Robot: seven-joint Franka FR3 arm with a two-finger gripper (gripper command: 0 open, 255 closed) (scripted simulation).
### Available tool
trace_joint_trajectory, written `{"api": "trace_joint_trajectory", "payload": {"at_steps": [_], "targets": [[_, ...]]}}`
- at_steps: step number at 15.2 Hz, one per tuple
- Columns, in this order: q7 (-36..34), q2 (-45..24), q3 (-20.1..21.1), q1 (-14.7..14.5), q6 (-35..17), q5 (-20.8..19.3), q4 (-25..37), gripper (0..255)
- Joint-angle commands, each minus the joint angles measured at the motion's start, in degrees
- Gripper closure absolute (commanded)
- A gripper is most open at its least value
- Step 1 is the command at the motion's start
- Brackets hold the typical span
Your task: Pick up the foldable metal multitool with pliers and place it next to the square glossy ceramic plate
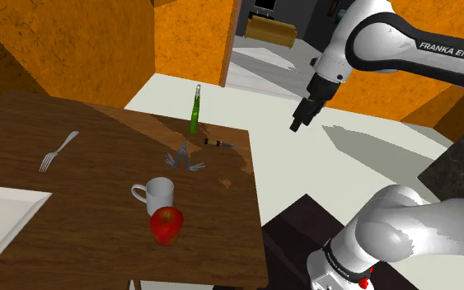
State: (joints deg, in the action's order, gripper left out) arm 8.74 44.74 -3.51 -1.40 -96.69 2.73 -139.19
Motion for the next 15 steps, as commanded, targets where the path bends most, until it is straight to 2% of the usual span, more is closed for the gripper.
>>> {"api": "trace_joint_trajectory", "payload": {"at_steps": [1, 8, 15], "targets": [[0.0, 0.0, 0.0, 0.0, 0.0, 0.0, 0.0, 0], [2.9, -14.9, 2.5, -3.9, -8.4, 0.9, 5.4, 0], [5.4, -29.8, 5.4, -7.0, -14.0, 0.8, 13.5, 0]]}}
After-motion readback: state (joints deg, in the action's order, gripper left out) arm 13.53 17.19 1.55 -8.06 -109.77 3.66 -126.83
